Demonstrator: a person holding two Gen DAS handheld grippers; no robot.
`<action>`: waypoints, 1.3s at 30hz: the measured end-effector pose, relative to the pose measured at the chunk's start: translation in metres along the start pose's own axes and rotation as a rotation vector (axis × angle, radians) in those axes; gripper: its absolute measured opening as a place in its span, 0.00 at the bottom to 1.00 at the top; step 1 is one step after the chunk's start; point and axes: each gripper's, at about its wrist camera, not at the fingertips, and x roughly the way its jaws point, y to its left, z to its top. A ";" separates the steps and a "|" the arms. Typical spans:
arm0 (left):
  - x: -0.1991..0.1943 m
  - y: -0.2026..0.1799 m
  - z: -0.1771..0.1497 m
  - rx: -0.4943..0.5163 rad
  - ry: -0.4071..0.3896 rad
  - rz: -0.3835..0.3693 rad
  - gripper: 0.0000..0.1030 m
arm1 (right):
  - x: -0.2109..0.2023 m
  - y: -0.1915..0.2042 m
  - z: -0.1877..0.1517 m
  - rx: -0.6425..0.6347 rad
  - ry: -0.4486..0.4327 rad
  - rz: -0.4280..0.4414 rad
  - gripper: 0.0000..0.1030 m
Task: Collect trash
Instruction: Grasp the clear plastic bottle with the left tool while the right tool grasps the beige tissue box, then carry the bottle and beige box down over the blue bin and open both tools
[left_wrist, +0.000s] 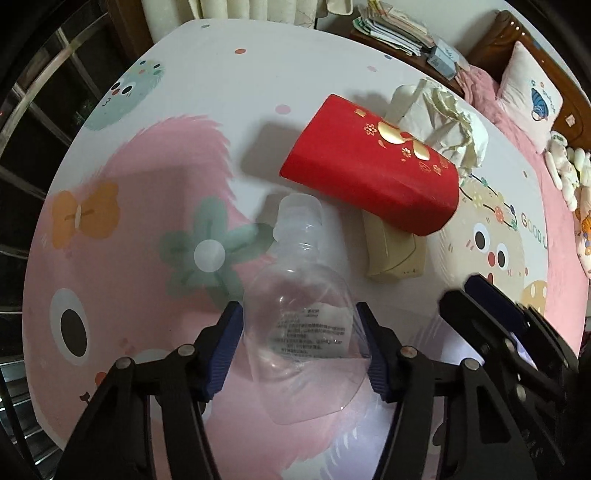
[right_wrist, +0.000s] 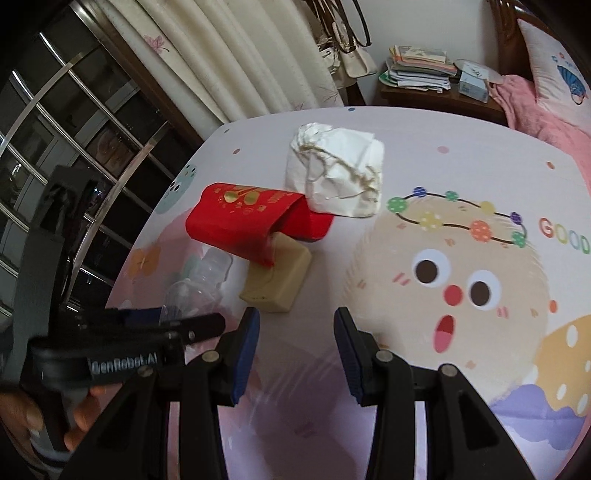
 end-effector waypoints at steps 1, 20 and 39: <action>0.000 0.001 -0.001 0.001 -0.003 -0.004 0.57 | 0.002 0.001 0.001 0.002 0.002 0.000 0.41; -0.036 0.056 -0.028 -0.085 -0.102 0.095 0.56 | 0.053 0.044 0.018 -0.112 -0.007 -0.223 0.45; -0.106 0.051 -0.094 0.084 -0.195 0.066 0.52 | -0.028 0.054 -0.078 -0.065 0.058 -0.153 0.43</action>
